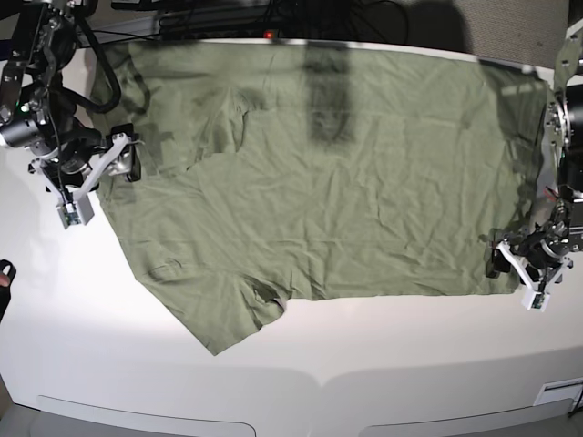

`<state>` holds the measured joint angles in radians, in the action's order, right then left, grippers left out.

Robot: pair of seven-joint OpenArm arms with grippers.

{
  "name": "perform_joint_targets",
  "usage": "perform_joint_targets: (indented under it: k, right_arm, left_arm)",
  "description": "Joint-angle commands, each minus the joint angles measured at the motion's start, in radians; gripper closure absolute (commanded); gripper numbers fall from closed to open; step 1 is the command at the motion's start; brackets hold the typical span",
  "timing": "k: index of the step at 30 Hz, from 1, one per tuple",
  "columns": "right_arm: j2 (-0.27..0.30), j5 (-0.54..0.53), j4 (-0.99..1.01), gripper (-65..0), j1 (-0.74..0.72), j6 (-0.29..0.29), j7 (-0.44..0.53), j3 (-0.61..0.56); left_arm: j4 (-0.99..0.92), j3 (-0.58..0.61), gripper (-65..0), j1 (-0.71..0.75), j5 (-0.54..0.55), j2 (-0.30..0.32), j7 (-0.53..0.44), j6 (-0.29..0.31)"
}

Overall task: Fold the T-shirt properly
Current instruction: 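Grasp the shirt's hem corner with the left gripper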

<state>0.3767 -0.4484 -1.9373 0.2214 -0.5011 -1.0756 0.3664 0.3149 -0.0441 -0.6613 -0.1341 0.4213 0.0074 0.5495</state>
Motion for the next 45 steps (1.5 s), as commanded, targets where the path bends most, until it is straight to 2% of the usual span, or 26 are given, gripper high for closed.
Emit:
perform_joint_targets:
  k: [1,6,10,17,25,30,35,41,45]
  right_arm:
    - [0.014,-0.009,-0.016,-42.6,-0.008,0.004,0.009,0.006]
    - [0.014,-0.009,-0.016,-42.6,-0.008,0.004,-0.007,0.006]
    - [0.014,-0.009,-0.016,-42.6,-0.008,0.004,-0.010,0.006]
    - [0.014,-0.009,-0.016,-42.6,-0.008,0.004,-0.010,0.006]
    - [0.014,-0.009,-0.016,-42.6,-0.008,0.004,-0.005,0.006]
    - [0.014,-0.009,-0.016,-42.6,-0.008,0.004,-0.005,0.006]
    - [0.014,-0.009,-0.016,-42.6,-0.008,0.004,-0.001,0.006]
    - [0.014,-0.009,-0.016,-42.6,-0.008,0.004,-0.002,0.006]
    - [0.014,-0.009,-0.016,-42.6,-0.008,0.004,-0.002,0.006]
  left_arm:
    - [0.012,-0.002,-45.5,-0.016,0.012,0.021,-0.015,0.008]
    - [0.012,-0.002,-45.5,0.061,0.081,0.022,0.002,0.069]
    - [0.012,-0.002,-45.5,0.078,0.126,0.023,0.029,0.149]
    - [0.012,-0.002,-45.5,0.022,0.338,0.028,0.210,0.149]
    - [0.012,-0.002,-45.5,-0.017,0.461,0.027,0.435,0.149]
    - [0.012,-0.002,-45.5,-0.017,0.466,0.027,0.503,0.149]
    - [0.012,-0.002,-45.5,-0.018,0.587,0.028,0.594,0.149]
    - [0.012,-0.002,-45.5,-0.020,0.590,0.027,0.603,0.149]
    - [0.012,-0.002,-45.5,-0.020,0.634,0.028,0.607,0.149]
